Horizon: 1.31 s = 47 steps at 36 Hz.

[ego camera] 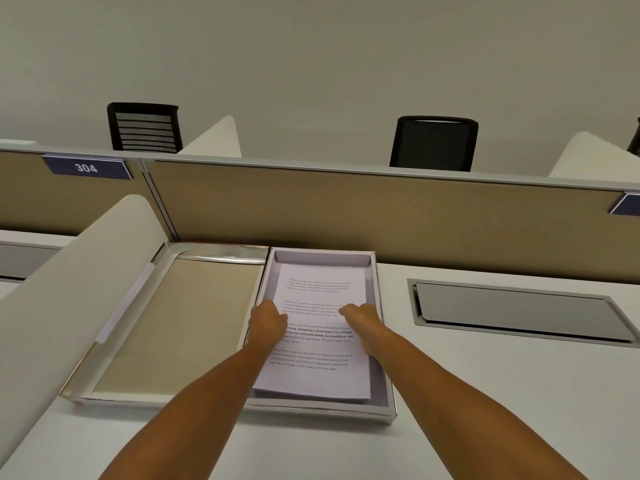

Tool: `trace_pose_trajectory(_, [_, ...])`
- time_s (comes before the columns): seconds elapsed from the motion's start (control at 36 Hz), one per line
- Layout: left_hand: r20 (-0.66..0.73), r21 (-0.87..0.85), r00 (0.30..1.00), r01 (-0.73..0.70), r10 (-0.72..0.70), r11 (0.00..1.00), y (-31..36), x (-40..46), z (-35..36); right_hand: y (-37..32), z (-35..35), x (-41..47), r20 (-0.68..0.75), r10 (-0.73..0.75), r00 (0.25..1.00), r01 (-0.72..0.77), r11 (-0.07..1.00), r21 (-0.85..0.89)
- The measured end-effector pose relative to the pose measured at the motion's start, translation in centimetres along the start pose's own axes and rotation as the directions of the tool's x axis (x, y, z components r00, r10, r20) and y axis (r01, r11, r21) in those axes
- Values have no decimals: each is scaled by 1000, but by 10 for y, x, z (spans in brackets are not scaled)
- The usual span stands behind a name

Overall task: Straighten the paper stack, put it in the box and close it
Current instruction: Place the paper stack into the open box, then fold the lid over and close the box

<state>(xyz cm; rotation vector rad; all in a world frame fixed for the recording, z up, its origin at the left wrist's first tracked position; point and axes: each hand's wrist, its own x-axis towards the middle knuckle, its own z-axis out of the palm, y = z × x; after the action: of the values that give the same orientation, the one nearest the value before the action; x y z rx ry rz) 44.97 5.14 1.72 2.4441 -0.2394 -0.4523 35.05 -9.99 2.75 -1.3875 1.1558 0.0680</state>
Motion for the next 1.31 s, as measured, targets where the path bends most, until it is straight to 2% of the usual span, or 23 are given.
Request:
trace_pose_trajectory(0.33, [-13,53,997,-74,74,996,1,-8,-9,4,-9,-20,-20,-111,994,106,979,-172])
trace_pose_trajectory(0.44, [-26,25,990,-135,135,991,-2,-14,-14,8,-11,-24,-17,-190,982,183,963,-200])
trace_pose_trajectory(0.56, [-69,-42,989,-135,132,990,-7,-24,-24,8,-7,-37,-58,-291,955,273,939,-208])
trace_pose_trajectory(0.67, [-118,-49,983,-147,140,988,-15,-34,-38,7,0,-54,-27,-339,940,325,919,-225])
trace_pose_trajectory(0.83, [-227,-43,967,-124,111,991,-37,-47,-66,6,22,-76,60,-377,924,380,893,-242])
trace_pose_trajectory(1.11, [-386,-126,922,-13,-37,992,-90,-57,-111,5,68,-102,181,-411,893,445,864,-237])
trace_pose_trajectory(1.31, [-500,-12,860,106,-98,994,-126,-57,-140,5,106,-113,230,-437,870,487,835,-255])
